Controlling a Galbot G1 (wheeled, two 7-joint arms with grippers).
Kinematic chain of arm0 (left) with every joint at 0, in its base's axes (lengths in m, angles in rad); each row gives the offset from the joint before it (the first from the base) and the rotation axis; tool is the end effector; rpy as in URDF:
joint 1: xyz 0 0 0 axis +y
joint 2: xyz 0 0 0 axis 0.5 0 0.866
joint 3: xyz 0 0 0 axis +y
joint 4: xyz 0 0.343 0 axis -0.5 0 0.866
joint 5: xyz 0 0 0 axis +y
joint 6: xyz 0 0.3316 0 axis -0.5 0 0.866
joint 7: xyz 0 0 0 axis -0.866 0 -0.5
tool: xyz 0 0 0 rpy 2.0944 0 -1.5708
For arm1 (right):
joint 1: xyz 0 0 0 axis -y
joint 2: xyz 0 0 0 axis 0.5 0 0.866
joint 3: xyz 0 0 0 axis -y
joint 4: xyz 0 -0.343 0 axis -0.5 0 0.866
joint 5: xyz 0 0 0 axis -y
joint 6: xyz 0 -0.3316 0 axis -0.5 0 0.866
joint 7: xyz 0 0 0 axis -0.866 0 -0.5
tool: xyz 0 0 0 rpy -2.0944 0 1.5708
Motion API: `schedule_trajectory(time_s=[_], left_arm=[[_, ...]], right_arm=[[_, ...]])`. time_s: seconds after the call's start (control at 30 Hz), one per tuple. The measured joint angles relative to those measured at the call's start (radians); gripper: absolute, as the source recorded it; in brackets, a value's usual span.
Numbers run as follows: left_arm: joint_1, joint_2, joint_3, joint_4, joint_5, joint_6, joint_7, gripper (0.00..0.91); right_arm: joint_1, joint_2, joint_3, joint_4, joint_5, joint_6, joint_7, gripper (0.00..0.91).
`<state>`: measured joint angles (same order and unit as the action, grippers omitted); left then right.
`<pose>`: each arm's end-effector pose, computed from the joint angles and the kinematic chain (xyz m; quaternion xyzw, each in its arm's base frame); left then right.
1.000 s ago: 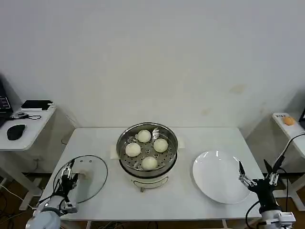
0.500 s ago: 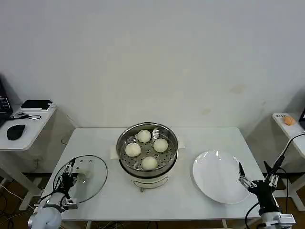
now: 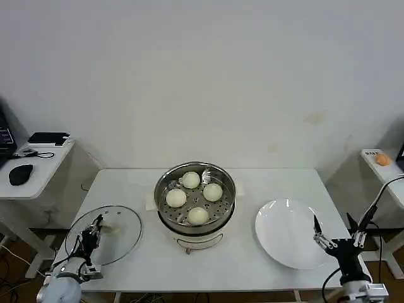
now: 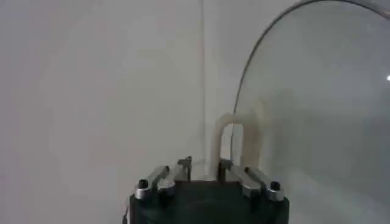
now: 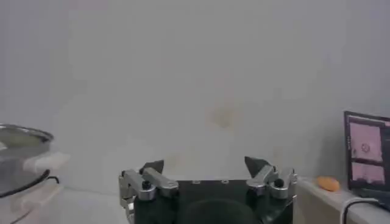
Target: Take steamed baozi put them in steamer then cover it.
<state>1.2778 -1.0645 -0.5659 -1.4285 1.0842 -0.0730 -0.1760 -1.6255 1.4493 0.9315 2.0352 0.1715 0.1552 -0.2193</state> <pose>0.2428 0.2013 -0.4005 -0.0464 -0.6980 -0.7115 0.0667 0.1302 -0.1403 -0.2985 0.0345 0.9952 -0.0839 0.0368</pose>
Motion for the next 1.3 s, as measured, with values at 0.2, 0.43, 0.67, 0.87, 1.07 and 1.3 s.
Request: schedule_trajectory(time_s=[0.2,0.43,0.67,0.87,1.07,1.3], left_arm=[[0.022,-0.005,-0.021,-0.035,-0.019,0.004,-0.025,0.0],[0.063,-0.004,-0.044,-0.115,-0.058,0.046,-0.029,0.0],[0.087,0.023,-0.061,-0.252,-0.09,0.15,0.007,0.0],[0.077,0.054,-0.053,-0.366,-0.103,0.245,0.061,0.0],[0.056,0.07,-0.009,-0.471,-0.078,0.328,0.128,0.0],[-0.008,0.051,0.088,-0.548,-0.017,0.419,0.228,0.0]], right_arm=[[0.0,0.002,-0.01,0.002,-0.007,0.001,0.0,0.907],[0.0,-0.006,-0.022,0.004,-0.012,0.0,-0.002,0.907],[0.0,-0.006,-0.044,-0.002,-0.027,0.004,-0.004,0.907],[-0.001,-0.003,-0.061,-0.001,-0.04,0.006,-0.006,0.907],[-0.011,0.006,-0.074,-0.001,-0.06,0.012,-0.005,0.907],[-0.015,0.027,-0.085,-0.004,-0.089,0.018,-0.002,0.907]])
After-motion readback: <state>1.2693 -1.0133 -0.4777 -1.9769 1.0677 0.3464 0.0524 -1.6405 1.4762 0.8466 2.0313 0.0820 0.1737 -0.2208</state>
